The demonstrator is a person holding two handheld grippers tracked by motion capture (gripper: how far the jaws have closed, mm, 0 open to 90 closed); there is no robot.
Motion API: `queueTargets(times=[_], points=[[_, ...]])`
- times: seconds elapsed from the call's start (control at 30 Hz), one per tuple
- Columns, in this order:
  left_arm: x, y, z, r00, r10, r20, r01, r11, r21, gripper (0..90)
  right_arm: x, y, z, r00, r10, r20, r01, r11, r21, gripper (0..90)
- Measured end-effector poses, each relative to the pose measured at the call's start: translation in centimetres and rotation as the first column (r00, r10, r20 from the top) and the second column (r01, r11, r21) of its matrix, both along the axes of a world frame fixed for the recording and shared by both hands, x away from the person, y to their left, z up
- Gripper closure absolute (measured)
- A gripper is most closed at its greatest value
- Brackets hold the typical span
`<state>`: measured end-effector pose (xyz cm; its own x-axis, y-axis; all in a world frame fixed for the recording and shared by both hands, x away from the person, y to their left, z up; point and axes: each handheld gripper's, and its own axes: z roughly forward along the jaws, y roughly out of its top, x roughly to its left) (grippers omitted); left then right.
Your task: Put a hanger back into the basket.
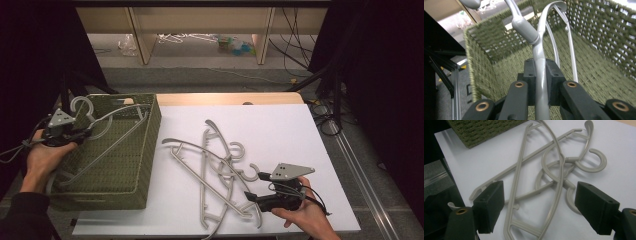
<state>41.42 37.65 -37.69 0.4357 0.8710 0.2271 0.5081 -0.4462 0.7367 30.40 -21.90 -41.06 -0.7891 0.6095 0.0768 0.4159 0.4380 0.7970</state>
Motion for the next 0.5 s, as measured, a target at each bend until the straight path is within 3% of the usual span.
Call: queueTargets(times=[0.03,0.17,0.2,0.3,0.33,0.4,0.47,0.5], points=[[0.2,-0.2,-0.1,0.9999,-0.010,-0.009,0.010,0.9997,0.023,80.2,0.0,0.0,0.0,1.0000,0.000,-0.001,0.000,1.000,0.000,24.8],[0.9,-1.1,-1.6,0.9971,0.006,-0.075,-0.004,0.9997,0.023,79.7,0.0,0.0,0.0,1.0000,-0.002,-0.001,0.002,1.000,0.000,24.8],[0.9,-1.1,-1.6,0.9971,0.006,-0.075,-0.004,0.9997,0.023,79.7,0.0,0.0,0.0,1.0000,-0.002,-0.001,0.002,1.000,0.000,24.8],[1.3,-1.4,-2.9,0.9935,0.014,-0.113,-0.005,0.9971,0.076,79.8,0.0,0.0,0.0,1.0000,-0.004,-0.008,0.005,1.000,0.002,24.8],[1.2,-1.5,-3.2,0.9922,0.025,-0.122,-0.017,0.9978,0.064,78.5,0.0,0.0,0.0,1.0000,-0.003,-0.004,0.003,1.000,-0.001,24.8],[1.3,-1.2,-3.6,0.9933,0.026,-0.112,-0.018,0.9972,0.073,77.6,0.0,0.0,0.0,1.0000,-0.003,-0.003,0.003,1.000,-0.001,24.8],[1.1,-0.8,-3.4,0.9934,0.071,-0.090,-0.066,0.9962,0.057,75.9,0.0,0.0,-0.1,1.0000,-0.005,-0.005,0.005,1.000,-0.003,25.1],[1.0,-0.7,-3.3,0.9933,0.085,-0.078,-0.082,0.9955,0.048,68.0,0.0,0.0,-0.1,0.9999,-0.008,-0.008,0.008,1.000,-0.005,25.1]])
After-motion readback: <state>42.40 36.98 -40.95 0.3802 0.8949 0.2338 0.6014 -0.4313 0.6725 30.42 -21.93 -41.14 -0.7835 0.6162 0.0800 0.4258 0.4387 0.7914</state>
